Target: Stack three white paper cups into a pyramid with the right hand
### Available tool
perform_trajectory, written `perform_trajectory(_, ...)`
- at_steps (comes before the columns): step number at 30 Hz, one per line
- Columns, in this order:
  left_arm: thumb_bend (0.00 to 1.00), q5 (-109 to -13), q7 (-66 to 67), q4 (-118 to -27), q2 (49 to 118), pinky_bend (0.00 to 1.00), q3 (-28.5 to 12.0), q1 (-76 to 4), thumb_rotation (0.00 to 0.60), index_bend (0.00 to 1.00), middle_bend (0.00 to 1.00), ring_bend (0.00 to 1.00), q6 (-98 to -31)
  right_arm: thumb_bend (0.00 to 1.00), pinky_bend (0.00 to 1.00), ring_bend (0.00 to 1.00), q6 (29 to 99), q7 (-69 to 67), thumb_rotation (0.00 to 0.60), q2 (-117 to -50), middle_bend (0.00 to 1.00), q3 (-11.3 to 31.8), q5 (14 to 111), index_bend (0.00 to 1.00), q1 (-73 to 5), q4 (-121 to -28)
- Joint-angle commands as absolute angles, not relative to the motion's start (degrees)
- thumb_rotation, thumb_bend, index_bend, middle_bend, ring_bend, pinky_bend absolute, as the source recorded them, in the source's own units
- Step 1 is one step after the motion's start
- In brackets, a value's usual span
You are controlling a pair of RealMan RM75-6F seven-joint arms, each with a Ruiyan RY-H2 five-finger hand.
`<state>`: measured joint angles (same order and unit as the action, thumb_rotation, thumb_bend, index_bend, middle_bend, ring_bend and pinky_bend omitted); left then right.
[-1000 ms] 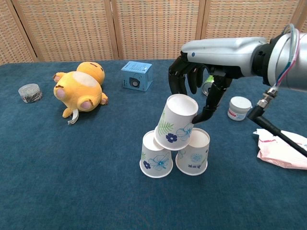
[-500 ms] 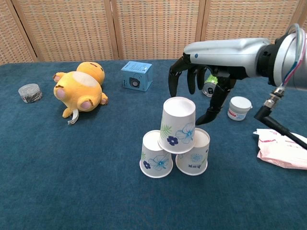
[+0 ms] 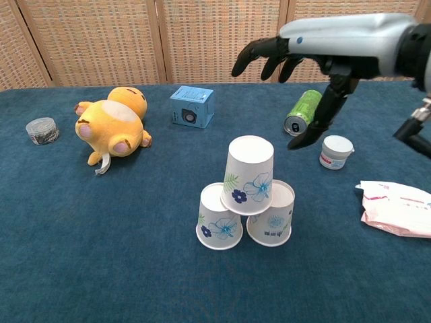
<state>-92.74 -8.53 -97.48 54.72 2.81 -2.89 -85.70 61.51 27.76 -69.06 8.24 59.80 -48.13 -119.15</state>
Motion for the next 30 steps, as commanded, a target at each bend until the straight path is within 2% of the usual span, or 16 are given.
perform_trajectory(1,0.04,-92.90,-8.62,-97.41,54.74,0.00,2.82,-2.80,0.600,0.00,0.00,0.00,-85.96,0.06,0.23,0.20,63.65,25.22,0.600,-64.48,0.10,6.89,64.40,0.18,-44.81,-121.41)
perform_trajectory(6,0.04,-93.52,-8.84,-97.05,55.02,0.00,2.77,-2.56,0.600,0.00,0.00,0.00,-86.92,0.02,0.13,0.13,67.38,20.88,0.600,-59.59,0.08,3.70,73.03,0.17,-39.58,-121.24)
perform_trajectory(8,0.04,-93.96,-8.87,-96.76,55.30,0.00,2.67,-2.44,0.600,0.00,0.00,0.00,-87.56,0.00,0.04,0.05,69.89,18.67,0.600,-58.12,0.04,2.11,77.19,0.14,-36.97,-119.97)
perform_trajectory(10,0.05,-94.63,-9.15,-96.12,55.95,0.00,2.52,-2.24,0.600,0.00,0.00,0.00,-88.61,0.00,0.00,0.00,74.91,15.34,0.600,-56.78,0.00,-0.94,84.07,0.09,-32.35,-116.06)
perform_trajectory(13,0.04,-95.17,-9.64,-95.21,56.66,0.00,2.54,-1.97,0.600,0.00,0.00,0.00,-89.47,0.00,0.00,0.00,82.28,12.20,0.600,-56.95,0.00,-4.75,91.34,0.02,-25.92,-108.49)
perform_trajectory(16,0.04,-95.62,-9.98,-94.74,57.08,0.00,2.54,-1.72,0.600,0.00,0.00,0.00,-90.31,0.00,0.00,0.00,87.40,10.11,0.600,-58.19,0.00,-7.09,93.72,0.00,-20.56,-103.44)
perform_trajectory(21,0.04,-96.55,-10.31,-93.93,57.72,0.00,2.66,-1.47,0.600,0.00,0.00,0.00,-91.32,0.00,0.00,0.00,98.06,7.06,0.600,-63.85,0.00,-8.14,96.58,0.00,-11.77,-93.40)
perform_trajectory(30,0.04,-97.16,-9.71,-93.99,57.85,0.00,2.99,-1.05,0.600,0.00,0.00,0.00,-92.07,0.00,0.00,0.00,102.09,1.89,0.600,-65.69,0.00,-7.14,98.86,0.00,-7.39,-89.46)
